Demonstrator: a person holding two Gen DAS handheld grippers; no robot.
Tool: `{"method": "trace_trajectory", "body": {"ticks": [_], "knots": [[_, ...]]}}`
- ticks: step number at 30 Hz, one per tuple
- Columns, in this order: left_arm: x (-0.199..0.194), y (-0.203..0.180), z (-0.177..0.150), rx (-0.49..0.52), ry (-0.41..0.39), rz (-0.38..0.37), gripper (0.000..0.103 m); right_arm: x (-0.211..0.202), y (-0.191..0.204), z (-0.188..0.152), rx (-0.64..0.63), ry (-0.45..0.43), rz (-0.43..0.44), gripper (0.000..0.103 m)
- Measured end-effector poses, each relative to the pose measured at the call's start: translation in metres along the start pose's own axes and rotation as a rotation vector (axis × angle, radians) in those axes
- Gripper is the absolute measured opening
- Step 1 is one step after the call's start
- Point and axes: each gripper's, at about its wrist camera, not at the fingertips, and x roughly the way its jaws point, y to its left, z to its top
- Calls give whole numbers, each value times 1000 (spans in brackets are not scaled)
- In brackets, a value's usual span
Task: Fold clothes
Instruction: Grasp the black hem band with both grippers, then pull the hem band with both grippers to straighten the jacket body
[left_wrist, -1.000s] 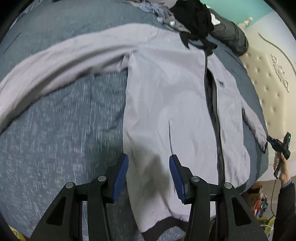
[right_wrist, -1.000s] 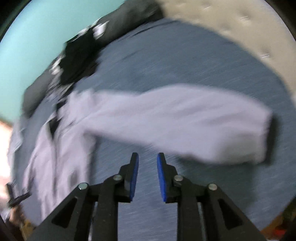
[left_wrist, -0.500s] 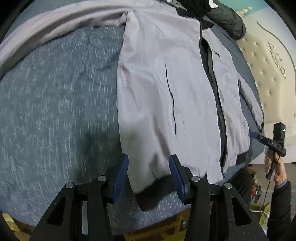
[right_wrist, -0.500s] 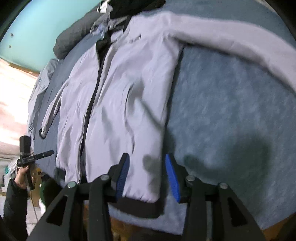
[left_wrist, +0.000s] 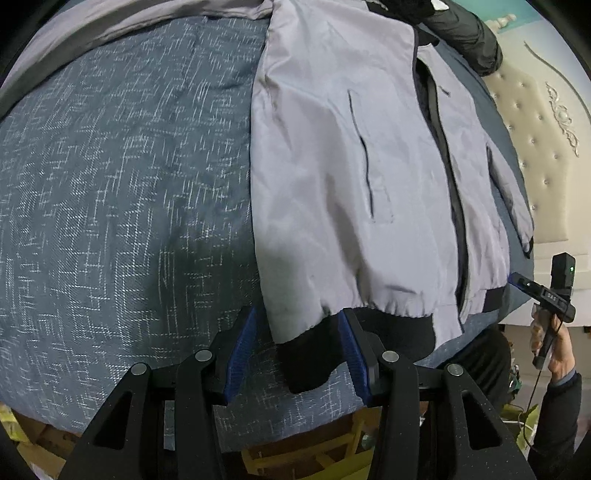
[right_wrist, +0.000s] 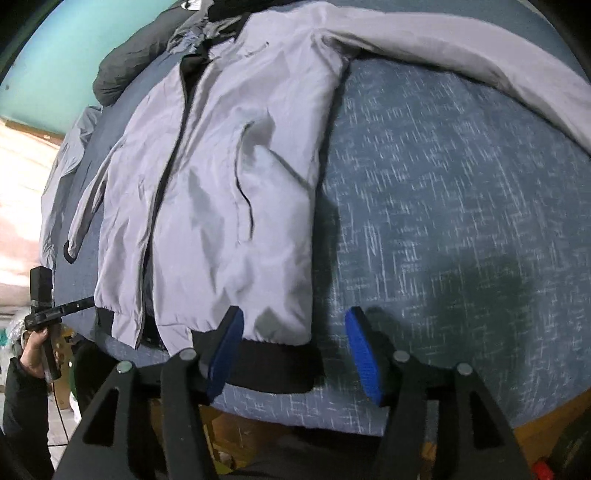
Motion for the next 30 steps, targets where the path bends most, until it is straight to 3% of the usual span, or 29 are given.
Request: {"method": "trace_trajectory", "body": {"ticks": [8, 9, 10, 13, 16, 20, 23, 27, 29, 30], "knots": [[11, -9, -3, 39, 5, -5, 48, 17, -3, -3, 1, 26, 4, 59], [12, -11, -3, 51, -1, -1, 45, 18, -2, -2, -3, 25, 2, 59], [11, -13, -3, 62, -5, 5, 35, 18, -1, -2, -8, 24, 1, 58], [6, -15, -4, 83, -19, 4, 22, 18, 2, 1, -20, 20, -2, 45], [-2, -11, -6, 88, -28, -9, 18, 19, 9, 3, -49, 16, 4, 29], [-15, -1, -11, 75, -41, -35, 17, 28, 29, 8, -89, 4, -11, 15], [-25, 9, -14, 55, -50, -52, 17, 22, 28, 8, -95, -14, -12, 12], [-30, 17, -20, 26, -74, 13, 21, 24, 19, 5, -89, -12, -16, 12], [-33, 13, -20, 37, -87, 18, 26, 25, 21, 5, -88, -12, -18, 12], [-35, 12, -22, 48, -89, 22, 36, 26, 22, 6, -88, -10, -21, 12]]}}
